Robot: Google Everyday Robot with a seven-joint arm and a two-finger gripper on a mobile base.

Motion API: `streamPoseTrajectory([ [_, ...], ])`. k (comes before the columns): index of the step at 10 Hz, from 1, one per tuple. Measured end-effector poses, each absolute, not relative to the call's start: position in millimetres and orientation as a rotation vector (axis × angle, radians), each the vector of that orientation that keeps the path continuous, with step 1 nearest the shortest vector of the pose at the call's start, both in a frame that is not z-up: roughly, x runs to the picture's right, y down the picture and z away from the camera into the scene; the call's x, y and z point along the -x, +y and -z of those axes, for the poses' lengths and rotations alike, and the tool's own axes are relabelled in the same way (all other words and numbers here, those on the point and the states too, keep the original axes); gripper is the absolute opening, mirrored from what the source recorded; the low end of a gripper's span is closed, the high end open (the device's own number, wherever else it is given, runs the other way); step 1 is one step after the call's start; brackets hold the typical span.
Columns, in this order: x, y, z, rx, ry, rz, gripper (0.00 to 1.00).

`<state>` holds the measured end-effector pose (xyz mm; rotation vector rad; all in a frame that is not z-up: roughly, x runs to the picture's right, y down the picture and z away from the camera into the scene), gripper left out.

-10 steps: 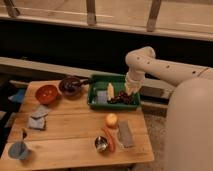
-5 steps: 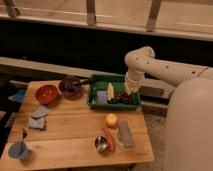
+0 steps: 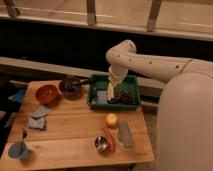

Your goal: Wipe tray with brush

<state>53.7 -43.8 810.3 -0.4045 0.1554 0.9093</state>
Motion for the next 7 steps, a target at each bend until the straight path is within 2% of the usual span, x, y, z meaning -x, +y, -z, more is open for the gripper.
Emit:
streamPoseTrajectory([
  [3, 12, -56, -784, 0.415, -0.003, -0.775, 0.39],
  [5, 21, -56, -779, 0.416, -0.026, -0.755, 0.39],
  [6, 19, -56, -779, 0.414, -0.024, -0.757, 0.38],
  [7, 18, -56, -779, 0.414, -0.024, -0.758, 0.32],
])
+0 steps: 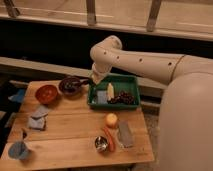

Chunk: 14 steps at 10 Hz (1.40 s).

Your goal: Wipe tray with brush

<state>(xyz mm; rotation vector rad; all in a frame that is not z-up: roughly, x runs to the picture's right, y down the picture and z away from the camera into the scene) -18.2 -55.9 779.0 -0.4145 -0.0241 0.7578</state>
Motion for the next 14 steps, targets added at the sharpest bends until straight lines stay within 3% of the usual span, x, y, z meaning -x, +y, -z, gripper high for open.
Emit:
streamPoseTrajectory([
  [2, 23, -55, -783, 0.424, -0.045, -0.747, 0.29],
  [7, 112, -67, -819, 0.486, -0.136, -0.654, 0.75],
  [8, 131, -67, -826, 0.499, -0.151, -0.631, 0.79],
  [14, 158, -63, -850, 0.505, -0.171, -0.573, 0.80],
])
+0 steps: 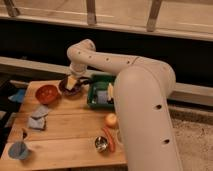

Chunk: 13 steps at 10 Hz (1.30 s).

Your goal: Wipe tray with brush

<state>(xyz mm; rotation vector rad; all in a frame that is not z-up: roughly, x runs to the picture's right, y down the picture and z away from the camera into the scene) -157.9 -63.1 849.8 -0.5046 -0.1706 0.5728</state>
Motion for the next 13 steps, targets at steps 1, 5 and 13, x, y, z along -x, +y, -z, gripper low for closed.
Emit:
streamPoseTrajectory([
  [1, 159, -63, -850, 0.505, -0.172, -0.572, 0.80],
  [5, 164, -70, -877, 0.507, -0.237, -0.610, 0.80],
  [13, 185, -44, -927, 0.607, -0.312, -0.646, 0.80],
])
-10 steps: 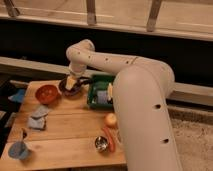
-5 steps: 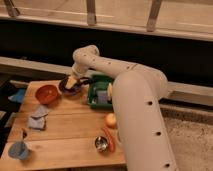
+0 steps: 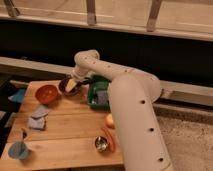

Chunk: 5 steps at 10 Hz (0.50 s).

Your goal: Wipe tray with brush

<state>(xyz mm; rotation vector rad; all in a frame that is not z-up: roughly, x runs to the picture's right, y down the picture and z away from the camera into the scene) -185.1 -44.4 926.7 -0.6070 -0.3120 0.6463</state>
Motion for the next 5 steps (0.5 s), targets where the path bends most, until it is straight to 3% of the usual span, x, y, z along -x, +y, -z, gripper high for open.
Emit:
streamPoseTrajectory([
  [5, 200, -38, -943, 0.644, -0.322, -0.633, 0.80],
])
